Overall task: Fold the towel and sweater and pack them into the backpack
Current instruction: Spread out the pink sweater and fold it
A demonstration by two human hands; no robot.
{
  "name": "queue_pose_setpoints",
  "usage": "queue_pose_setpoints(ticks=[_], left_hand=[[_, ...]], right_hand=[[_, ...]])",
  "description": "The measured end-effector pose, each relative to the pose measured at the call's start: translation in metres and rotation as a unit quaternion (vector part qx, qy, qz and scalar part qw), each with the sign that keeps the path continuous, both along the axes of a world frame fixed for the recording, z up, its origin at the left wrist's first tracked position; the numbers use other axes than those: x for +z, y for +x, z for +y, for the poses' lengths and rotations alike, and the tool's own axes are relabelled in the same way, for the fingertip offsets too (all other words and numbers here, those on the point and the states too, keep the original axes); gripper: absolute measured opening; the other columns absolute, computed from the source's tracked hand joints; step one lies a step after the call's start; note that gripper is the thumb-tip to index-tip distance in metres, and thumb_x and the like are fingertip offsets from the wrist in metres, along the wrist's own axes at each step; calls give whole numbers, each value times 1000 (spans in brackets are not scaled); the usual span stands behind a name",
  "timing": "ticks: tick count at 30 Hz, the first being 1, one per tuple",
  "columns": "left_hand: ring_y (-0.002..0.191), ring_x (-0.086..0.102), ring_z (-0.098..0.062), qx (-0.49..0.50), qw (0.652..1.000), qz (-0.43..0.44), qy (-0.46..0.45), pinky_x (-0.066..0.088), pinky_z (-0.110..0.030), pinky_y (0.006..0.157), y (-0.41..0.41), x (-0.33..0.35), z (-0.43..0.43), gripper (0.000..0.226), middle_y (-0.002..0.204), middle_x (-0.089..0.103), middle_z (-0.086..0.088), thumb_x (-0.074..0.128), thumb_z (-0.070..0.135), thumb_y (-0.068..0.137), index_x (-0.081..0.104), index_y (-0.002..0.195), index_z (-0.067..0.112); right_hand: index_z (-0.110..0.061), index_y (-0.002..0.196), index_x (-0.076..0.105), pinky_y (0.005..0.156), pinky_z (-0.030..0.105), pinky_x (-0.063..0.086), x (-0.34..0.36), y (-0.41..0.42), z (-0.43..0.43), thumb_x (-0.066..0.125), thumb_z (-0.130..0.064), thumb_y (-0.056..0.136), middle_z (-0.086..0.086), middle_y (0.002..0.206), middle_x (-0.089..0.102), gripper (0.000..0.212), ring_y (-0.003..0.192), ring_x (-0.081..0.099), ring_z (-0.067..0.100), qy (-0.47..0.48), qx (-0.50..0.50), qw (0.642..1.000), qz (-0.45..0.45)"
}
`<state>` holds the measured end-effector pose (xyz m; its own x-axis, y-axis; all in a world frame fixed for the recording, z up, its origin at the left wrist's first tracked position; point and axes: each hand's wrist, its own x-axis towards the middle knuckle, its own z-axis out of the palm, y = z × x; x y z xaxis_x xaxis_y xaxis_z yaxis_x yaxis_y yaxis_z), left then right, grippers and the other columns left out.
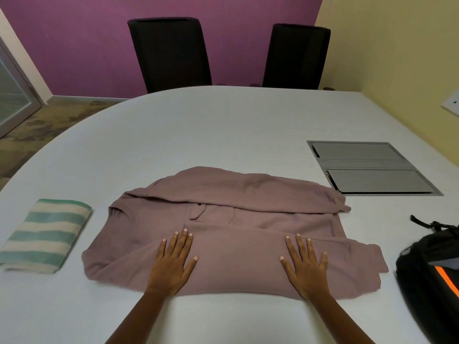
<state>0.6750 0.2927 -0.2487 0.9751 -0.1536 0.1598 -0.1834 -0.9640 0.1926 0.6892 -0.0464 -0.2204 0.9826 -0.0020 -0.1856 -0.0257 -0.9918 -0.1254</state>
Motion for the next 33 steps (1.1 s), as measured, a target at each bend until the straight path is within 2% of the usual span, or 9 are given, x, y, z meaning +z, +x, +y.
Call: queue_pose_setpoints(ticks=[3,6,9,13,16,18,22,28,33], left_hand=[[146,1,-17,-8,1000,6,10,4,-35,113,-9,0,-1,59,158,-11,4,6,49,98,-3,150,20],[135,26,-26,-1,1000,7,28,5,-36,112,-10,2,-1,60,158,-9,1,7,48,98,-1,150,20],[130,32,-26,21,999,18,33,6,-35,111,-4,12,-3,60,156,16,-8,6,50,97,0,150,21],[124,40,-28,29,998,57,22,21,-40,103,18,24,-7,61,135,53,-14,5,50,98,7,150,19],[114,59,-31,46,995,87,22,35,-43,101,46,29,-5,69,128,59,-13,1,52,97,42,137,12],[126,50,-33,48,995,77,38,34,-46,106,64,40,-3,92,139,48,-14,-13,61,89,45,137,9],[147,-1,-24,59,989,125,43,-3,-38,117,101,56,5,131,158,-2,-6,-49,71,41,2,150,18],[146,-7,-21,41,989,132,52,-4,-38,117,152,63,-1,104,158,-7,-4,-26,58,56,-5,149,18],[146,-6,-21,9,989,136,60,-2,-39,117,190,49,-17,128,158,-8,-2,-50,71,38,-8,149,23]], right_hand=[[-24,140,37,83,68,40,0,-9,-3,-1,-64,91,10,138,51,74,121,53,36,-16,7,1000,11],[-27,148,2,108,63,12,5,-6,-3,-35,-78,56,1,158,7,112,145,9,28,-20,11,1000,15],[-33,147,-6,111,60,4,16,1,3,-44,-77,39,-3,158,-5,123,146,-6,22,-17,-5,1000,8],[-34,148,-3,111,60,4,27,24,15,-29,-76,53,-2,158,-5,107,146,-7,22,-17,2,1000,10],[-35,148,4,111,60,6,34,49,19,-5,-68,77,-2,158,-2,79,146,-5,21,-2,2,1000,8],[-34,148,5,112,60,8,35,67,18,15,-57,95,-1,158,0,59,146,-4,22,-2,-7,1000,13],[-34,149,6,112,58,9,38,101,12,22,-50,97,-1,158,2,56,146,-3,22,2,-37,999,8],[-36,148,6,111,60,7,45,144,4,23,-49,98,-2,158,0,55,146,-5,22,6,-53,999,8],[-43,146,3,108,65,6,45,178,-1,20,-54,96,-5,158,-4,54,145,-6,27,-8,-27,999,33]])
